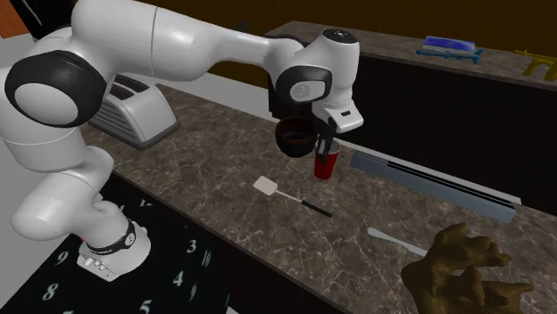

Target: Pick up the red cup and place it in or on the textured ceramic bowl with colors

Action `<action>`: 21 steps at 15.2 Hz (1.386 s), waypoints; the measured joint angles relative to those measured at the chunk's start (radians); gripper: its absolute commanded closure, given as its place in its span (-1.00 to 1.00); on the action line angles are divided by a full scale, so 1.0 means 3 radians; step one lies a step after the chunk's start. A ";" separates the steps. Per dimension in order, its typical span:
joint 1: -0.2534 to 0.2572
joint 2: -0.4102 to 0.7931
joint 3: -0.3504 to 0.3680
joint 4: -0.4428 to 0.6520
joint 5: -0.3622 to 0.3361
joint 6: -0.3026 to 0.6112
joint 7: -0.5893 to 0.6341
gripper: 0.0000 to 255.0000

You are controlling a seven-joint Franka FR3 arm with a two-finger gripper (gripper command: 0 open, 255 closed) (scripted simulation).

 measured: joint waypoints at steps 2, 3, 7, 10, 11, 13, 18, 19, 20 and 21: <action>0.0001 -0.0013 0.0001 0.0067 0.0001 -0.0080 0.0005 1.00; 0.0004 -0.0010 0.0003 0.0118 0.0000 -0.0128 0.0011 1.00; 0.0009 -0.0030 0.0007 0.0282 0.0001 -0.0311 0.0023 1.00; 0.0007 -0.0033 0.0006 0.0417 0.0002 -0.0449 0.0024 1.00; 0.0008 -0.0033 0.0007 0.0453 0.0001 -0.0484 0.0027 1.00; 0.0012 -0.0022 0.0008 0.0556 -0.0002 -0.0576 0.0034 1.00; 0.0042 -0.0006 0.0022 0.0777 -0.0014 -0.0780 0.0081 1.00; 0.0070 -0.0033 0.0039 0.0756 -0.0014 -0.0782 0.0126 1.00; 0.0110 -0.0030 0.0060 0.0782 -0.0024 -0.0803 0.0187 1.00; 0.0155 -0.0045 0.0085 0.0782 -0.0032 -0.0814 0.0256 1.00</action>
